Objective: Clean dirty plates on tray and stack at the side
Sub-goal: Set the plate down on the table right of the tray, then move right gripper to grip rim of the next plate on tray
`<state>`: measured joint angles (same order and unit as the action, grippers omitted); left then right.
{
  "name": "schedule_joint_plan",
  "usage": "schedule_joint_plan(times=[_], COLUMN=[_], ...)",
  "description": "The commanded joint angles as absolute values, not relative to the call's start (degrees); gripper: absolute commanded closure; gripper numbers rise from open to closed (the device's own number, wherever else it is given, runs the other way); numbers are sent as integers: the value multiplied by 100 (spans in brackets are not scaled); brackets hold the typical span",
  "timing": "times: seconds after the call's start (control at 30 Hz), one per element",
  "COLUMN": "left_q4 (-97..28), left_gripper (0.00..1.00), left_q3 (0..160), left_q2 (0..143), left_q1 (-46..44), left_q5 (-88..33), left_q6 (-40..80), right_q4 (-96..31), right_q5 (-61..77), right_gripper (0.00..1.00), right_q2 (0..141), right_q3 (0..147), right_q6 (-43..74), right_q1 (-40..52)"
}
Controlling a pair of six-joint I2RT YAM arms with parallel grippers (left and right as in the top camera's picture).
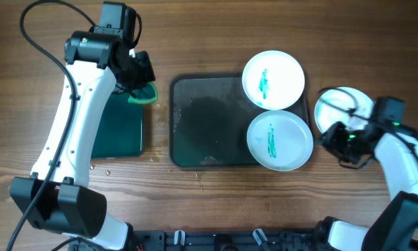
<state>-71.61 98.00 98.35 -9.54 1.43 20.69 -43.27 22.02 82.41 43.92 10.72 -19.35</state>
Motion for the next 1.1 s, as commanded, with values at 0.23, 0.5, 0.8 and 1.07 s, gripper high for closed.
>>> schedule_joint_plan(times=[0.23,0.5,0.8,1.07], left_q4=[-7142,-7140,-7137,-7140], left_gripper=[96,96,96,96], left_q3=[9859,9859,9859,9859], left_q2=[9839,9839,9839,9839], left_q1=[-965,-965,-965,-965], left_q5=[93,93,93,93], left_q6=[2141,2141,2143,2145], right_q4=[-3997,-4036,-3374,-1970], right_q5=[1726,2084,2681,495], right_gripper=[77,96,96,96], right_q2=[8541,8541,8490,8527], right_q3=[4163,4165,4287,4287], right_q6=[917,897,2298,4917], right_q1=[-1179,-1166,377,2574])
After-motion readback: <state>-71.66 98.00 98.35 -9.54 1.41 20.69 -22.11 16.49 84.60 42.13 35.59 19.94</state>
